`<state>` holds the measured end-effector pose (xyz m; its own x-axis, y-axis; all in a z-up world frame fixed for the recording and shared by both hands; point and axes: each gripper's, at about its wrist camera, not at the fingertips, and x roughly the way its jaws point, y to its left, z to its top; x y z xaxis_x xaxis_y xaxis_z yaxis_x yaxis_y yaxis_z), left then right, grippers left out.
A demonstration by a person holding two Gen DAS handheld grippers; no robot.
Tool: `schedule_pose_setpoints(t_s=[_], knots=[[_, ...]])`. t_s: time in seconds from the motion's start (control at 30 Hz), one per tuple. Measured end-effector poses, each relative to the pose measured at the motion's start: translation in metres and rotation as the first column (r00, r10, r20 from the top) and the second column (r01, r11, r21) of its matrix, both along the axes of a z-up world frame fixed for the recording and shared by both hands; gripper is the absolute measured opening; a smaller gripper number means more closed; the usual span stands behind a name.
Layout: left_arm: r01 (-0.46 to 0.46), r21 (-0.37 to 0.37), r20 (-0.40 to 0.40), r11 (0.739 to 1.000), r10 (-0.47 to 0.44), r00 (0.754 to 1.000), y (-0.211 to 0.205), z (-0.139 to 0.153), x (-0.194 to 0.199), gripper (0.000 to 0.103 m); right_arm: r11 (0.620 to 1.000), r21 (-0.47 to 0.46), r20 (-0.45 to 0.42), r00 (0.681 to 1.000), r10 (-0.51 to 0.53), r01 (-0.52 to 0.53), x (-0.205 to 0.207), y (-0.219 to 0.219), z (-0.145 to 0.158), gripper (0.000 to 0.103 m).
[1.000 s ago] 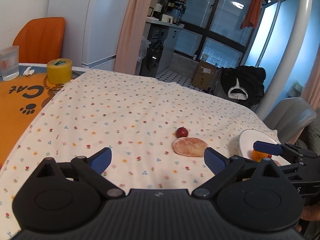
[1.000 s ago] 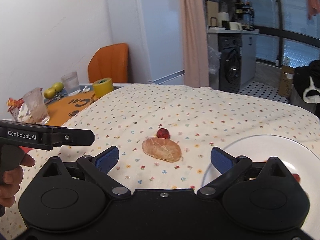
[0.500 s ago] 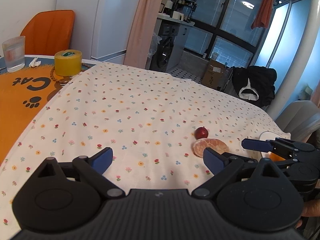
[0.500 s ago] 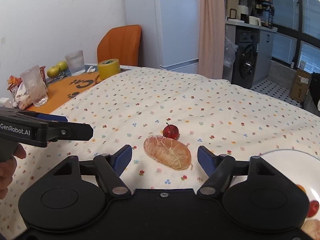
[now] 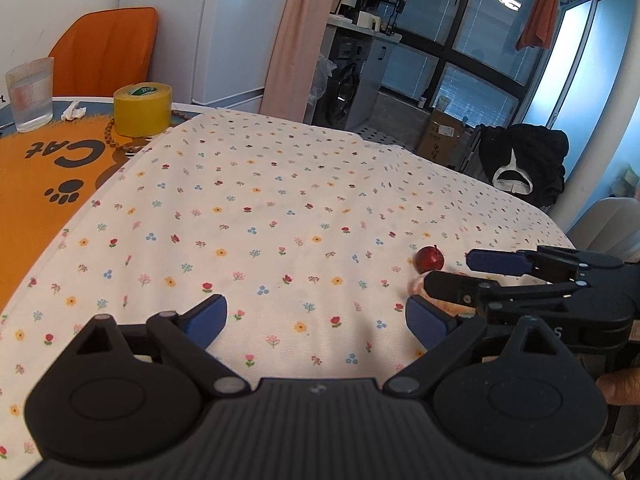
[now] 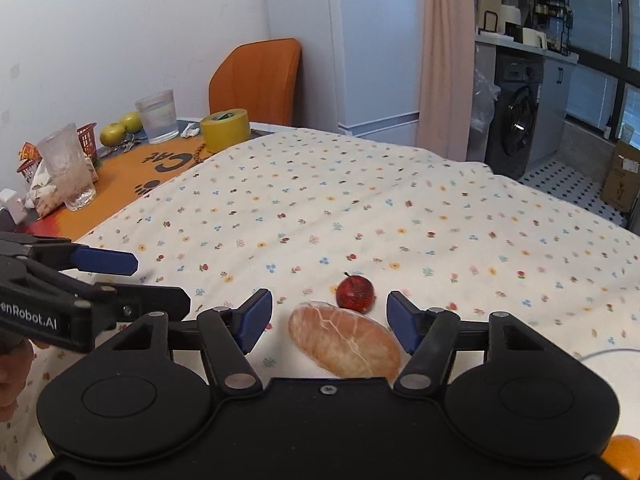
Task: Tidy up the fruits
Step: 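Lower right tool and close on the pink pomelo segment while left tool approaches the red cherry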
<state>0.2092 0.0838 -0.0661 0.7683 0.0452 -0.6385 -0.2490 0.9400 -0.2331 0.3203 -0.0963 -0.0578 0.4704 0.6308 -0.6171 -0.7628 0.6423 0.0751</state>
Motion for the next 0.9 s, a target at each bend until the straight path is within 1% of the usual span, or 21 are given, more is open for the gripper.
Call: schedule_pose_setpoints(t_s=[0.13, 0.3, 0.43, 0.63, 0.8, 0.9], knots=[[-0.006, -0.001, 0.003, 1.0, 0.006, 1.0, 0.003, 0.001, -0.002, 0.096, 1.0, -0.027, -0.012, 1.0, 0.003, -0.004, 0.001, 0.006, -0.004, 0.063], [-0.009, 0.0, 0.01, 1.0, 0.009, 1.0, 0.004, 0.003, -0.005, 0.096, 0.998, -0.06, 0.019, 1.0, 0.011, -0.01, -0.008, 0.006, -0.005, 0.063], [-0.009, -0.001, 0.013, 1.0, 0.009, 1.0, 0.003, 0.005, -0.01, 0.096, 0.997, -0.083, 0.023, 1.0, 0.004, -0.002, -0.014, 0.004, -0.004, 0.062], [-0.002, -0.004, 0.02, 1.0, 0.002, 1.0, 0.001, 0.007, -0.017, 0.096, 0.995, -0.103, -0.003, 1.0, 0.0, 0.0, -0.024, -0.001, 0.0, 0.062], [0.0, -0.009, 0.021, 1.0, 0.0, 1.0, 0.001, 0.006, -0.018, 0.096, 0.995, -0.097, -0.049, 0.999, -0.003, -0.002, -0.031, -0.008, 0.004, 0.06], [0.004, -0.01, 0.022, 1.0, -0.004, 1.0, 0.0, 0.005, -0.019, 0.096, 0.993, -0.121, -0.06, 0.998, -0.022, 0.014, -0.03, -0.008, 0.001, 0.059]])
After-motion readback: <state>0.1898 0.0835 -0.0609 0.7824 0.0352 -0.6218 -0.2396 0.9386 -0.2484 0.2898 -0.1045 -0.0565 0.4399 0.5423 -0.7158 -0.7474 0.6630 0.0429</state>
